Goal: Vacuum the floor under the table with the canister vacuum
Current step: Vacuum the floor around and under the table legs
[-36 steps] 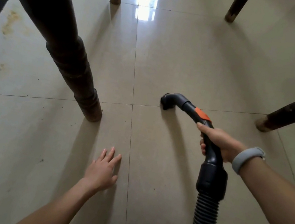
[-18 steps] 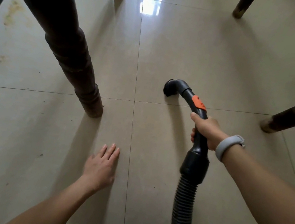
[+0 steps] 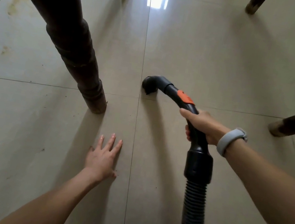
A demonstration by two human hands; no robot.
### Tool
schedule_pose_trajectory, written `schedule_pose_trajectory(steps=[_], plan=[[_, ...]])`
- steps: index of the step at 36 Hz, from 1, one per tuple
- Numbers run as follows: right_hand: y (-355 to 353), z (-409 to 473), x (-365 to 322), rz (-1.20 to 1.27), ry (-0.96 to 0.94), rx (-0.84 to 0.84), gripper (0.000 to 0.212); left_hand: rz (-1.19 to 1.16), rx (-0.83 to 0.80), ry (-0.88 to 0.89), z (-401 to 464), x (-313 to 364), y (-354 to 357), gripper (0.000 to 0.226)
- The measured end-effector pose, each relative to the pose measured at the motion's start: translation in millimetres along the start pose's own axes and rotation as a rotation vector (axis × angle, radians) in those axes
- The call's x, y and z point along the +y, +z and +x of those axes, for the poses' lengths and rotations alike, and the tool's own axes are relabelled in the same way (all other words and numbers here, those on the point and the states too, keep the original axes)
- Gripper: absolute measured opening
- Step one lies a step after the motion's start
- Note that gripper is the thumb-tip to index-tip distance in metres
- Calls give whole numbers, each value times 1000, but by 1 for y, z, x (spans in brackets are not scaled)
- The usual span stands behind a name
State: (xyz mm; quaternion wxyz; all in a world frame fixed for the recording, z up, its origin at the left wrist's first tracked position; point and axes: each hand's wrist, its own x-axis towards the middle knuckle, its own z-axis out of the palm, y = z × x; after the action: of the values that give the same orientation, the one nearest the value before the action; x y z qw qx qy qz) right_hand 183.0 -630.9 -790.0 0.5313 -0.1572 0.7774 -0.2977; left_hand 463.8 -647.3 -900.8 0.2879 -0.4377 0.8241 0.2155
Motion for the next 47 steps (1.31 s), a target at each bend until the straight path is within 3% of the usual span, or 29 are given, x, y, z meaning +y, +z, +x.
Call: schedule_pose_trajectory(steps=[7, 14, 22, 29, 35, 38, 47], plan=[[-34, -4, -4, -97, 15, 36, 25, -34, -9, 19, 3, -6, 0, 110], [-44, -59, 49, -285, -7, -111, 15, -39, -5, 9, 1, -2, -4, 105], [-18, -97, 100, -392, 5, -262, 21, -34, 94, 72, -8, -6, 4, 90], [-1, -85, 88, -404, -135, -48, 23, -130, 262, 129, -25, -21, 29, 68], [-1, -83, 91, -297, -68, -89, 23, -58, 358, 365, -44, -39, 52, 41], [3, -82, 96, -282, -61, -77, 25, 6, 381, 437, -55, -40, 55, 46], [3, -84, 95, -279, -45, -89, 24, 37, 343, 374, -47, -28, 48, 54]])
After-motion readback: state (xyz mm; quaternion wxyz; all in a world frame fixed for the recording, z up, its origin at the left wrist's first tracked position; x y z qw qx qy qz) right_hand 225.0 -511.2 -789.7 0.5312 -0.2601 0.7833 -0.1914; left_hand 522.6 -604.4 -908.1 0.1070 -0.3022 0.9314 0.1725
